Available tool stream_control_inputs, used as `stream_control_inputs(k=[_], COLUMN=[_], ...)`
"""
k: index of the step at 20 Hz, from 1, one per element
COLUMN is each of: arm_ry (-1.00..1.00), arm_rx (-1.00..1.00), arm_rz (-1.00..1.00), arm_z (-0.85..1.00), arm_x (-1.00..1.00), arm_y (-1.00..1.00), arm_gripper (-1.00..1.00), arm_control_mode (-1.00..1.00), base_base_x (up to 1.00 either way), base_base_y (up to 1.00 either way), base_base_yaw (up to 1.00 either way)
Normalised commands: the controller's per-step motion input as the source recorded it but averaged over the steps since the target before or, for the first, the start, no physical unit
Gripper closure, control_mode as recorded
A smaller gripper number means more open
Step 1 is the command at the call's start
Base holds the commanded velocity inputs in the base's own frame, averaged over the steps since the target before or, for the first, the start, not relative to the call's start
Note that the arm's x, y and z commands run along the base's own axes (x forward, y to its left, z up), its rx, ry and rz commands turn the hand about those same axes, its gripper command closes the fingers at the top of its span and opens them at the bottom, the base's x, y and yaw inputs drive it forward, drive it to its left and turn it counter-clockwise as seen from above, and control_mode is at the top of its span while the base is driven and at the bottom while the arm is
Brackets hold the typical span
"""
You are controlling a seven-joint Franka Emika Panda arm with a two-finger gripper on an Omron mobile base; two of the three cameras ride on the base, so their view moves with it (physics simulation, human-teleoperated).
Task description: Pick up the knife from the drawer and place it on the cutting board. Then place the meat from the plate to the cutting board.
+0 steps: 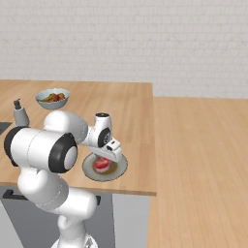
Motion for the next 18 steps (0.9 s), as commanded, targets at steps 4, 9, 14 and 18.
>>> stream_control_inputs(k=[4, 9, 14, 18], arm_ry=[0.01, 0.01, 0.00, 0.00], arm_rx=[0.00, -0.01, -0.04, -0.02], arm_rz=[-0.01, -0.02, -0.01, 0.00], arm_z=[-0.05, -0.21, -0.02, -0.07], arm_x=[0.03, 0.00, 0.02, 0.00], arm_y=[0.00, 0.00, 0.00, 0.00], arm_gripper=[-1.00, -1.00, -1.00, -1.00], arm_control_mode=[-1.00, -1.00, -1.00, -1.00], base_base_x=[0.00, 0.00, 0.00, 0.00], base_base_y=[0.00, 0.00, 0.00, 0.00], base_base_yaw=[0.00, 0.00, 0.00, 0.00])
